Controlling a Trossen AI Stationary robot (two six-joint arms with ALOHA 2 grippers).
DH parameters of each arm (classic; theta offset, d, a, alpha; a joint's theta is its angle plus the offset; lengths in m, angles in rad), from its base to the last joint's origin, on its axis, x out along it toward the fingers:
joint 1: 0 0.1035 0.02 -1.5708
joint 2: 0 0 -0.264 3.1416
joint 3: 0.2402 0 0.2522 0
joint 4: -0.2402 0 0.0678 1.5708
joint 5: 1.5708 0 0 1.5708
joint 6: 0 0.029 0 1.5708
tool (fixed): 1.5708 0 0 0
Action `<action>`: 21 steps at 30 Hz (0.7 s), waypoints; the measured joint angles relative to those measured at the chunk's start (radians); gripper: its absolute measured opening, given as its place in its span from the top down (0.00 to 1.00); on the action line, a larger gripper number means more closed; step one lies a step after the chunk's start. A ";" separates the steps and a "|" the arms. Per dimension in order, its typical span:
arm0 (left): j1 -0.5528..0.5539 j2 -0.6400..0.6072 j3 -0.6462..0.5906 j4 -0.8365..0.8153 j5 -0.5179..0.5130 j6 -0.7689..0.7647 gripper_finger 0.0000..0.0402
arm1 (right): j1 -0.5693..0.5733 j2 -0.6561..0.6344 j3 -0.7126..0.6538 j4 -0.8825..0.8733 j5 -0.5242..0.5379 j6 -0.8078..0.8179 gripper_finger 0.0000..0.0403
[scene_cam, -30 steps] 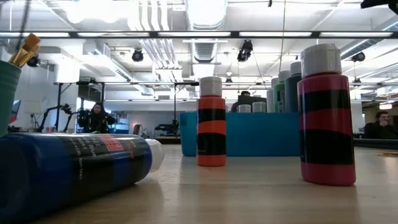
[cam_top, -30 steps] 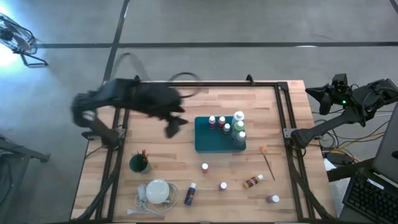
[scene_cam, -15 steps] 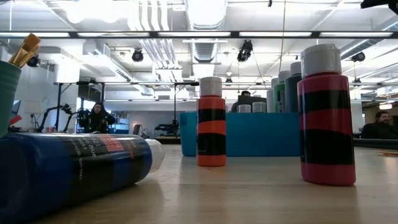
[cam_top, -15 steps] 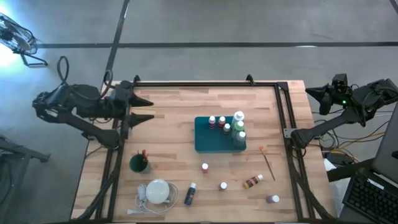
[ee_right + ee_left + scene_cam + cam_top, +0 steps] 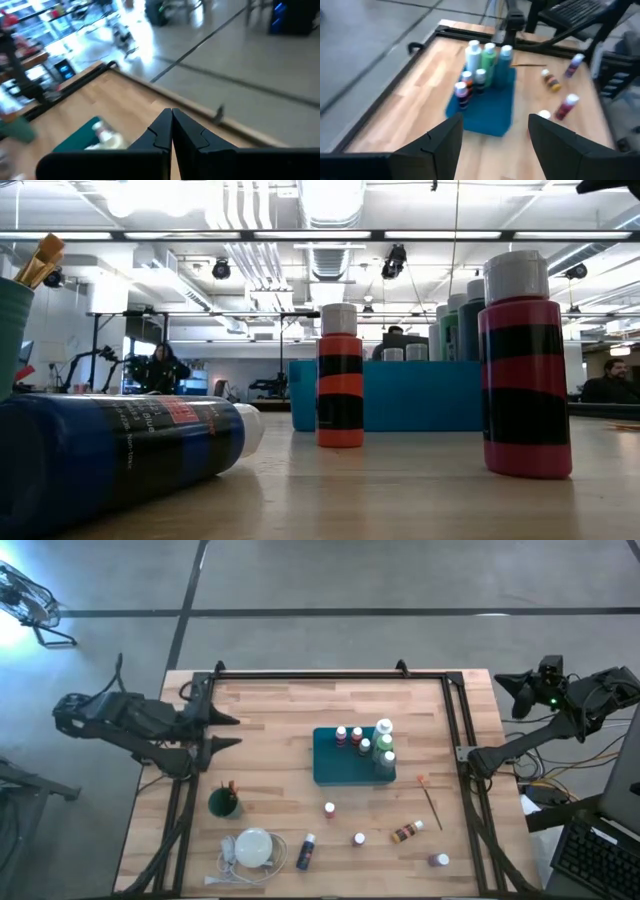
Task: Pick & Place Paint Supplies
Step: Put the gold paintbrush into the green cup
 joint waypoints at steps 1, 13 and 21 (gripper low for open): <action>0.000 -0.023 -0.024 0.002 -0.012 0.009 0.43 | 0.000 0.000 0.000 0.000 0.026 -0.014 0.98; 0.000 -0.418 -0.302 0.082 0.039 0.098 0.43 | 0.000 0.000 0.005 0.030 0.005 -0.048 0.98; 0.001 -0.591 -0.428 0.104 -0.135 0.168 0.43 | 0.000 0.000 0.005 0.029 0.004 -0.049 0.98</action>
